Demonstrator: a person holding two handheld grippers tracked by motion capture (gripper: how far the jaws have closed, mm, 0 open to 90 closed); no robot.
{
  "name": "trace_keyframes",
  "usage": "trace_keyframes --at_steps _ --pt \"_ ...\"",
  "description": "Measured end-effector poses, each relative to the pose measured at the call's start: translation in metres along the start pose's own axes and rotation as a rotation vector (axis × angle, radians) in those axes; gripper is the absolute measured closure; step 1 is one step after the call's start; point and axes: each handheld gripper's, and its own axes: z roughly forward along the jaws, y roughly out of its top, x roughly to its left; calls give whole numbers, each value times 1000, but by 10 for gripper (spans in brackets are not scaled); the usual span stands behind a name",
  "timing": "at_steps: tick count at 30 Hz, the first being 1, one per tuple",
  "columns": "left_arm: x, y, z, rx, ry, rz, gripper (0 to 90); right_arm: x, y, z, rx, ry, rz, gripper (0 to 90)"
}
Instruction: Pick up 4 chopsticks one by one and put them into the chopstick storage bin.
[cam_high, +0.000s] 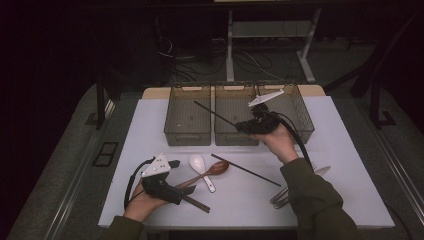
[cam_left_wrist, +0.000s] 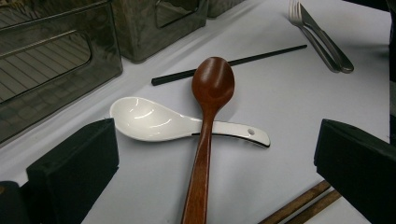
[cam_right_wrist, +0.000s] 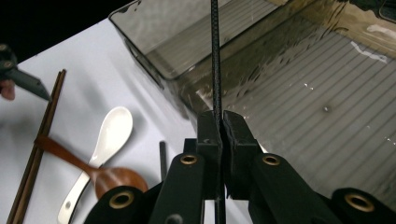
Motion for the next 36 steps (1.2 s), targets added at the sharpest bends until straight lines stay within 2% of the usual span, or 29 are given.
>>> trace_keyframes --at_steps 7,10,26,36 --pt "0 0 0 -4 -4 2 0 2 16 17 7 -21 26 854" --pt "0 1 0 -3 -7 6 0 1 24 26 13 -30 14 855" --pt "-1 1 -1 -14 -12 2 0 6 63 79 74 -77 33 854" --pt "-1 1 -1 -17 -16 0 0 6 73 102 87 -95 58 854"
